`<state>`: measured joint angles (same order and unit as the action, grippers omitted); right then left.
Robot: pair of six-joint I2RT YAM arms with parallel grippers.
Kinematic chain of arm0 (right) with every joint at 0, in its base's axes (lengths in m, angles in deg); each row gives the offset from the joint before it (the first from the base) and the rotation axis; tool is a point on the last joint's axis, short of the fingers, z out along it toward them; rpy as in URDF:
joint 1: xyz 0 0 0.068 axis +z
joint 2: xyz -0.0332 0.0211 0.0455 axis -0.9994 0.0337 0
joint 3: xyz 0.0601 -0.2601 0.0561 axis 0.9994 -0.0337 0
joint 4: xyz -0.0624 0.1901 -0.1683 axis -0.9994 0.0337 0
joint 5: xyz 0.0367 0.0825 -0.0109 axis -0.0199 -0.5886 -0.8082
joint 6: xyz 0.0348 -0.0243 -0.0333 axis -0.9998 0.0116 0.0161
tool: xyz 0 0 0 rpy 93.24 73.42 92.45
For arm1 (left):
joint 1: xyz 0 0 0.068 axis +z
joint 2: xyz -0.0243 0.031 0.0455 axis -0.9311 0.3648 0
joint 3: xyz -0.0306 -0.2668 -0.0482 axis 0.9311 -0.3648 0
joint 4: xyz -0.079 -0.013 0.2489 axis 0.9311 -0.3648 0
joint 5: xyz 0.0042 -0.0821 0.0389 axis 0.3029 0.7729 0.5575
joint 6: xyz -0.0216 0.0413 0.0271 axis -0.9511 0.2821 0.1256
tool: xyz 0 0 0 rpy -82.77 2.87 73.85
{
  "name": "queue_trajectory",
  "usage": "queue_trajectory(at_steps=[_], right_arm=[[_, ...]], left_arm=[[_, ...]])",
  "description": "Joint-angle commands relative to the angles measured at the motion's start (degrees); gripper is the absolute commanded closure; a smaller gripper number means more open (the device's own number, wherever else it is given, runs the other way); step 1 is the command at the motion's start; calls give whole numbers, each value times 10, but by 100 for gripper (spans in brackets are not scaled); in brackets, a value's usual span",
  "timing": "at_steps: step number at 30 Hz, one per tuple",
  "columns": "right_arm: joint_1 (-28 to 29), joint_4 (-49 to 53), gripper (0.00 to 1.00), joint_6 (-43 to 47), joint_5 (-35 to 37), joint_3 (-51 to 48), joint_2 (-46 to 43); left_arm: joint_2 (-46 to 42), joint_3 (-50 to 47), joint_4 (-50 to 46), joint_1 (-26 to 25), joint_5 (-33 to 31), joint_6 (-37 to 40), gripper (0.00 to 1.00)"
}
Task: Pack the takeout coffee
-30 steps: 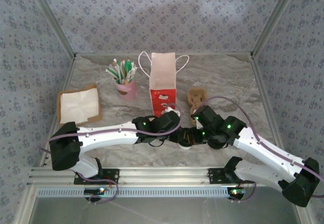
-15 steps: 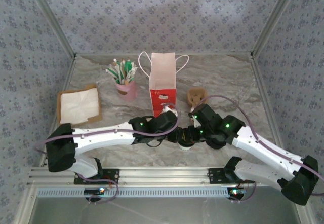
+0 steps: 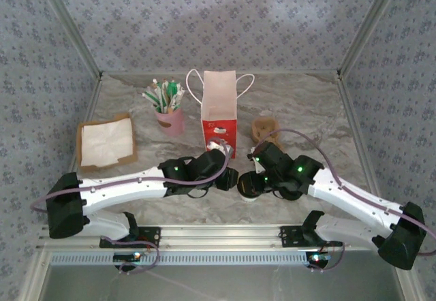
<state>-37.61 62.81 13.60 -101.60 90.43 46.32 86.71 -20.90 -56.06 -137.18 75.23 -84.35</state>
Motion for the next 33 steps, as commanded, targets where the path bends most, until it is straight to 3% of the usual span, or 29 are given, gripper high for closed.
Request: queue_trajectory(at_steps=[1, 6, 15, 26, 33], right_arm=[[4, 16, 82, -11, 2, -14, 9], [4, 51, 82, -10, 31, -28, 12], [-4, 57, 83, -11, 21, -60, 8], [-6, 72, 76, -11, 19, 27, -47], [-41, 89, 76, 4, 40, 38, -48]], left_arm=[[-13, 2, 7, 4, -11, -4, 67], [-13, 1, 8, 6, -12, -2, 67], [-9, 0, 11, 9, -8, -1, 67], [-5, 7, 13, 8, 10, 2, 67], [24, 31, 0, -6, 22, 5, 69]])
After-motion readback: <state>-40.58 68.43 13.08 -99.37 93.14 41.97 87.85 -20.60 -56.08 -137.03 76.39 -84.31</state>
